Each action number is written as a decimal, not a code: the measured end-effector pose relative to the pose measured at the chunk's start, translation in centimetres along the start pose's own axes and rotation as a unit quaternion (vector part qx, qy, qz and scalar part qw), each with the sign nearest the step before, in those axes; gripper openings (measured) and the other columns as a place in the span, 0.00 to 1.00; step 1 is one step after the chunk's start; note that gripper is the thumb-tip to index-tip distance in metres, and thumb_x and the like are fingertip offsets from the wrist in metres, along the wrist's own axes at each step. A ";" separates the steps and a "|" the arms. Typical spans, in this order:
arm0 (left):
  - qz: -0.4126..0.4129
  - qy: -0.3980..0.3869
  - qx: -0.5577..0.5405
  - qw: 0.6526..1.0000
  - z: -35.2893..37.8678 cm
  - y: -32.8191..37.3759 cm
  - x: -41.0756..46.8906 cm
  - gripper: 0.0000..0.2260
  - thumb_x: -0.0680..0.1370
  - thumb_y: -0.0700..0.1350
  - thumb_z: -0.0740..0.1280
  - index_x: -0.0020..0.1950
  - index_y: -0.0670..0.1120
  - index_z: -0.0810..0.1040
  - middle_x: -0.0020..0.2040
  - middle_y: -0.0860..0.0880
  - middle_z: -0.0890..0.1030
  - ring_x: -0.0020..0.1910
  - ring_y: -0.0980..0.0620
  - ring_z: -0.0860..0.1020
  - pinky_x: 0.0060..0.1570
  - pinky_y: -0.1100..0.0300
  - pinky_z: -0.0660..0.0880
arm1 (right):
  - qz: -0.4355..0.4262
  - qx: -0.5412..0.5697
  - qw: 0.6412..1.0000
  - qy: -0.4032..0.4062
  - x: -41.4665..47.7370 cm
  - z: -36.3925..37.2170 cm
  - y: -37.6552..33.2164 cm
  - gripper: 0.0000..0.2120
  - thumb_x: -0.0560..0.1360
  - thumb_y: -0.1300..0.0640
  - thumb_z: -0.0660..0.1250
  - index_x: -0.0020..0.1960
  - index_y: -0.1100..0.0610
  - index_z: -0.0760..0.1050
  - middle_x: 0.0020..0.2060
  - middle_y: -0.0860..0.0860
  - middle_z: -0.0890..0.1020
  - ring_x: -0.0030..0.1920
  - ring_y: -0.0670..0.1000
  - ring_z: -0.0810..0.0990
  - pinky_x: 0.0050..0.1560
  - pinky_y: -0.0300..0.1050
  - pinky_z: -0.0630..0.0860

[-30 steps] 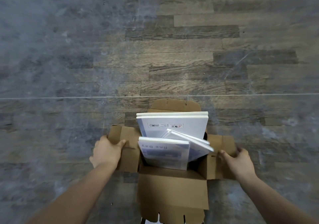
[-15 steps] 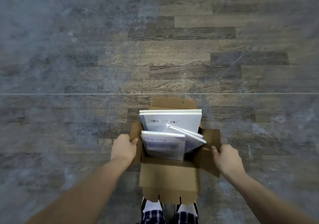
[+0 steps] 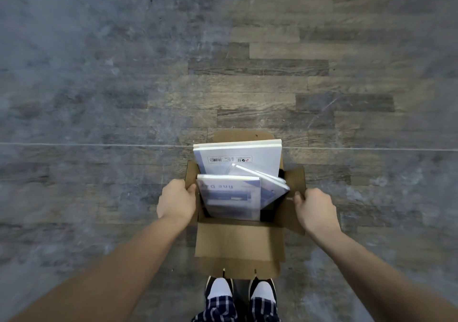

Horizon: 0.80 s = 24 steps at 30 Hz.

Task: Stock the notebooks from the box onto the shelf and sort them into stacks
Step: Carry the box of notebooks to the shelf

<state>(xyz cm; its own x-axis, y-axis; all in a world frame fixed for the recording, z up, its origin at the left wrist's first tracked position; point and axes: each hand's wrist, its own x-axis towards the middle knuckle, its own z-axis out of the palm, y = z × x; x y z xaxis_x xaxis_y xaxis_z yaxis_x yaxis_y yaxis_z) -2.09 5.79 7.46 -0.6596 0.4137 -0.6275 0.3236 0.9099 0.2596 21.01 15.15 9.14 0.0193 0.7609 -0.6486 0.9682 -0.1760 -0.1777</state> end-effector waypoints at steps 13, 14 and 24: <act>-0.009 0.054 -0.071 0.996 -13.2 12.4 1.1 0.18 0.78 0.50 0.64 0.29 0.45 0.69 0.38 0.41 0.78 0.46 0.38 0.78 0.41 0.56 0.69 | -0.016 0.057 0.996 0.065 2.1 -14.5 -9.7 0.20 0.79 0.51 0.59 0.31 0.57 0.62 0.43 0.64 0.79 0.47 0.66 0.77 0.40 0.48 0.67; -0.010 0.052 -0.067 0.996 -13.8 13.6 1.7 0.18 0.78 0.50 0.64 0.29 0.45 0.69 0.37 0.42 0.76 0.45 0.38 0.78 0.40 0.56 0.69 | -0.023 0.050 0.996 0.064 2.8 -15.7 -10.5 0.20 0.79 0.51 0.59 0.31 0.57 0.62 0.43 0.64 0.79 0.47 0.66 0.77 0.40 0.48 0.67; -0.005 0.056 -0.078 0.995 -19.9 27.2 8.6 0.18 0.78 0.49 0.64 0.29 0.45 0.70 0.36 0.41 0.76 0.44 0.38 0.78 0.39 0.57 0.69 | -0.046 0.031 0.996 0.076 11.6 -27.9 -18.6 0.21 0.78 0.51 0.59 0.29 0.57 0.62 0.42 0.63 0.80 0.46 0.66 0.78 0.39 0.48 0.68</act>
<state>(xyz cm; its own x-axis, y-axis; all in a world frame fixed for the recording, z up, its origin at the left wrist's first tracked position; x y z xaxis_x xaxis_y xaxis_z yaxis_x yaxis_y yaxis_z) -12.45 34.77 23.70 -0.7368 0.3976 -0.5468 0.2137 0.9043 0.3696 10.18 44.65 25.58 -0.0259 0.8606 -0.5086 0.9504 -0.1366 -0.2794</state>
